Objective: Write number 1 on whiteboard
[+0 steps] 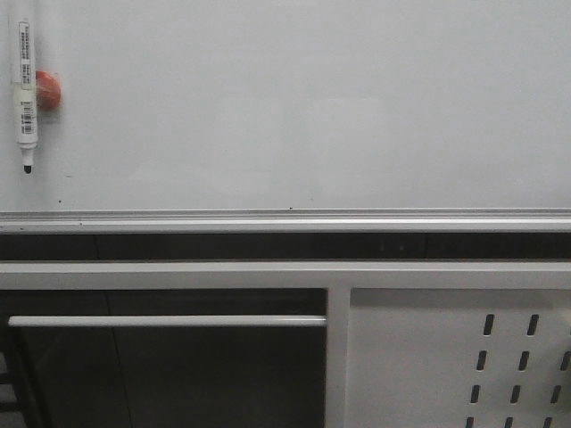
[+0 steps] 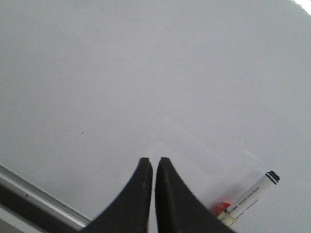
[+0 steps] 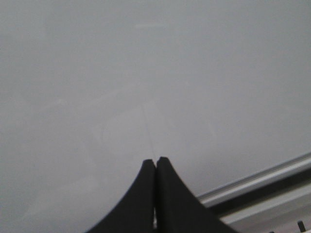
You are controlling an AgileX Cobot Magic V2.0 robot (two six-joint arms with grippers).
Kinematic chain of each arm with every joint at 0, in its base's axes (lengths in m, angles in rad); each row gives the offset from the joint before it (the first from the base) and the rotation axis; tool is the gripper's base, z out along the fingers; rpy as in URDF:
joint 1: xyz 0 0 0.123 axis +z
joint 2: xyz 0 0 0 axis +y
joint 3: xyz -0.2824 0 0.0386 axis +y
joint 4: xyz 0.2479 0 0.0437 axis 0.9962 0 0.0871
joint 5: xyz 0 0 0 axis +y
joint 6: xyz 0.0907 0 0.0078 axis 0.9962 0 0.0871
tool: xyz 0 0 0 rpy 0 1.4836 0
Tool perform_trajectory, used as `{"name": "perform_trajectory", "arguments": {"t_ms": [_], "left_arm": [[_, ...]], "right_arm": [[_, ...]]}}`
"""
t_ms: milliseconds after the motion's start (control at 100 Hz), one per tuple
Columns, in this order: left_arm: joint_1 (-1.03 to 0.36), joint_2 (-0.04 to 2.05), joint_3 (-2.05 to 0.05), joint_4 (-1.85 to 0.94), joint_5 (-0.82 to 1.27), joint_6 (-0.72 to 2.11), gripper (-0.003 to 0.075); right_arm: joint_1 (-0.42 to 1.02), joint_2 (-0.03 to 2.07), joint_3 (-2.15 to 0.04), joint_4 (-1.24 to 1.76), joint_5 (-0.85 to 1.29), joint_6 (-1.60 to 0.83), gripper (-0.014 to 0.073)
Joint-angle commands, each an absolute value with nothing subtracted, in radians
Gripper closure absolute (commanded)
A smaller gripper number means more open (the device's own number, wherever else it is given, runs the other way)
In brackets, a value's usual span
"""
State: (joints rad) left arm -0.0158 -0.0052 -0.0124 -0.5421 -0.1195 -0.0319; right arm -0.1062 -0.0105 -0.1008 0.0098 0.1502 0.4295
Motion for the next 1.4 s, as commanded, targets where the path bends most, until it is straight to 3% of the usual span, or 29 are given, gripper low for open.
{"name": "perform_trajectory", "arguments": {"t_ms": [0,150,250,520,790,1070,1390], "left_arm": [[-0.023,-0.033,-0.087,-0.397,-0.165,-0.030,0.0738],[-0.023,-0.029,-0.204,-0.130,-0.033,-0.030,0.0738],[-0.023,-0.016,-0.263,-0.067,0.040,-0.030,0.0738],[-0.038,0.036,-0.327,-0.049,0.048,-0.022,0.0738],[-0.201,0.214,-0.546,-0.044,0.138,0.022,0.0738],[-0.232,0.407,-0.757,-0.155,0.247,0.022,0.0738],[-0.232,0.434,-0.769,-0.222,0.253,0.031,0.0738]], "right_arm": [[-0.107,0.000,-0.200,0.013,0.248,0.432,0.0664],[-0.107,0.058,-0.316,0.031,0.465,0.384,0.0665],[-0.107,0.085,-0.349,0.093,0.498,0.375,0.0669],[-0.107,0.088,-0.358,0.313,0.578,0.277,0.0668],[-0.107,0.135,-0.458,0.345,0.675,-0.027,0.0668],[-0.095,0.303,-0.687,0.349,0.706,-0.165,0.0668],[-0.095,0.419,-0.955,0.347,0.794,-0.177,0.0668]]}}
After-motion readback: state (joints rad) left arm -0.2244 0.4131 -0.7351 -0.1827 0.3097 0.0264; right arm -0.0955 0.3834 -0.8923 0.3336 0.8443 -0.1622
